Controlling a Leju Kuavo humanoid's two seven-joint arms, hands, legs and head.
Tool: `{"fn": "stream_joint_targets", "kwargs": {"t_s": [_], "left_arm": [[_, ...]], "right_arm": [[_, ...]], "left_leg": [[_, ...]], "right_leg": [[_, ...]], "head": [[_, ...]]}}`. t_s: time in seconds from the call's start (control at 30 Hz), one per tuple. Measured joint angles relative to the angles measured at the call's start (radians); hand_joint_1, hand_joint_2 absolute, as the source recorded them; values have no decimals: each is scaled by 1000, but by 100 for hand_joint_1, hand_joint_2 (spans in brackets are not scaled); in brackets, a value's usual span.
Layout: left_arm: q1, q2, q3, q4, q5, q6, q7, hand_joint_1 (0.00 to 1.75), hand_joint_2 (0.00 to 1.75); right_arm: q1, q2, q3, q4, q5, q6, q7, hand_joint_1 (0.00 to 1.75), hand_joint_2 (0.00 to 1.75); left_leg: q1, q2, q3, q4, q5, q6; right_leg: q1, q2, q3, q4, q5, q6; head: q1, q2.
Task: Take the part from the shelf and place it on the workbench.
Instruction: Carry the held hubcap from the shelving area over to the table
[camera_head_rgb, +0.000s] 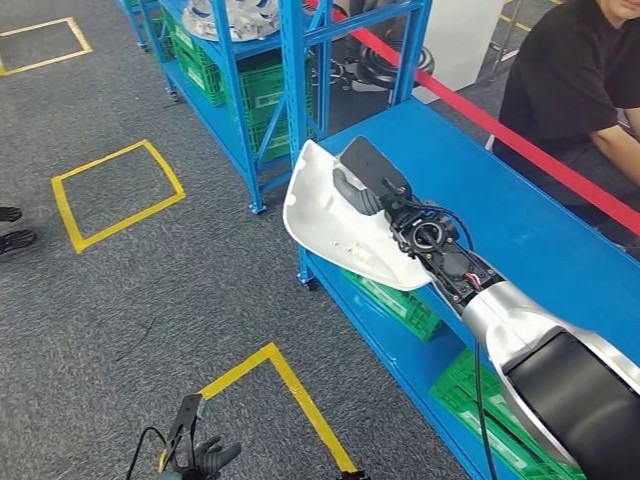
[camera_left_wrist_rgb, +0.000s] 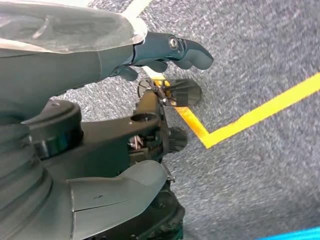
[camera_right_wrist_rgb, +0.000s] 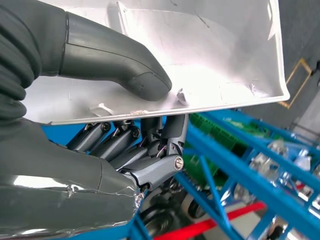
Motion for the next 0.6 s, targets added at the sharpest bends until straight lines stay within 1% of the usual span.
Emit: {"fn": "stream_joint_targets", "kwargs": {"t_s": [0.03, 0.07, 0.1, 0.13, 0.17, 0.2, 0.23, 0.27, 0.3, 0.33, 0.37, 0.4, 0.43, 0.47, 0.5, 0.53, 0.57, 0.6], "left_arm": [[0, 0, 0, 0, 0, 0, 0, 0, 175], [-1, -1, 0, 0, -1, 0, 0, 0, 175], [-1, -2, 0, 0, -2, -1, 0, 0, 175], [-2, -2, 0, 0, -3, -2, 0, 0, 175], [-1, -3, 0, 0, -5, -4, 0, 0, 175], [-1, -3, 0, 0, -6, -5, 0, 0, 175], [0, -2, 0, 0, -8, -6, 0, 0, 175], [1, -1, 0, 0, -9, -6, 0, 0, 175], [1, 0, 0, 0, -10, -7, 0, 0, 175], [0, 1, 0, 0, -11, -7, 0, 0, 175], [-2, 1, 0, 0, -12, -7, 0, 0, 175], [-3, 1, 0, 0, -12, -8, 1, 0, 175], [-3, 1, 0, 0, -12, -8, 2, 0, 175], [-2, 1, 0, 0, -12, -8, 2, 0, 175], [-2, 1, 0, 0, -12, -8, 3, 0, 175], [-3, 1, 0, 0, -13, -8, 3, 0, 175], [-4, 1, 0, 0, -13, -8, 3, 0, 175], [-6, 1, 0, 0, -13, -8, 3, 0, 175]], "right_arm": [[0, 0, 0, 0, -1, 0, 0, 175, 175], [-2, 0, 0, 0, -2, -1, -1, 175, 175], [-5, 0, -1, 0, -5, -2, -1, 175, 175], [-6, 0, -1, 0, -7, -4, -1, 175, 175], [-7, 0, -2, 0, -9, -5, 0, 175, 175], [-7, 0, -2, 0, -10, -6, 0, 175, 175], [-7, 0, -2, -1, -12, -8, 0, 175, 175], [-7, 1, -2, -2, -13, -9, 0, 175, 175], [-7, 1, -2, -3, -14, -11, 0, 175, 175], [-6, 1, -2, -4, -15, -13, 0, 175, 175], [-5, 1, -2, -4, -15, -14, 0, 175, 175], [-2, 1, -2, -4, -16, -15, 1, 175, 175], [1, 1, -2, -4, -16, -16, 1, 175, 175], [4, 1, -2, -4, -17, -17, 1, 175, 175], [5, 1, -2, -4, -17, -17, 1, 175, 175], [5, 1, -2, -4, -17, -17, 1, 175, 175], [4, 1, -2, -4, -17, -17, 1, 175, 175], [3, 1, -2, -5, -17, -18, 1, 175, 175]], "left_leg": [[0, -14, 2, 0, 0, 0], [-1, -27, 2, 1, -1, -1], [-2, -39, 1, 3, -1, -3], [0, -49, -2, 4, -1, -7], [2, -59, -6, 4, 1, -12], [4, -71, -9, 2, 3, -18], [7, -76, -11, 0, 4, -24], [6, -65, -16, 11, -4, -30], [4, -42, -31, 41, -21, -35], [4, -10, -56, 94, -49, -39], [4, 22, -90, 164, -81, -44], [6, 42, -126, 233, -107, -48], [7, 53, -150, 279, -120, -51], [8, 59, -156, 289, -115, -52], [9, 65, -141, 257, -93, -53], [10, 73, -108, 193, -60, -53], [8, 93, -69, 117, -33, -52], [5, 105, -38, 57, -12, -47]], "right_leg": [[1, 12, 29, -71, 44, -7], [1, 36, 60, -147, 82, -15], [0, 58, 88, -213, 108, -20], [1, 76, 104, -254, 121, -23], [1, 82, 110, -270, 121, -24], [1, 73, 114, -277, 121, -23], [0, 62, 119, -282, 123, -25], [-2, 50, 125, -289, 126, -27], [-5, 38, 130, -296, 129, -30], [-6, 26, 134, -301, 130, -32], [-4, 15, 135, -302, 130, -33], [-3, 2, 135, -301, 129, -34], [-2, -10, 135, -301, 128, -35], [-2, -23, 135, -301, 126, -34], [-2, -34, 136, -299, 124, -33], [-2, -44, 137, -298, 121, -30], [-1, -54, 137, -295, 117, -26], [2, -62, 137, -292, 112, -22]], "head": [[0, 0], [0, 0], [0, 0], [0, 0], [1, 0], [2, 0], [3, 0], [2, 0], [1, 0], [-1, 0], [-2, 0], [-2, 0], [-3, 0], [-3, 0], [-3, 0], [-3, 0], [-3, 0], [-2, 0]]}}
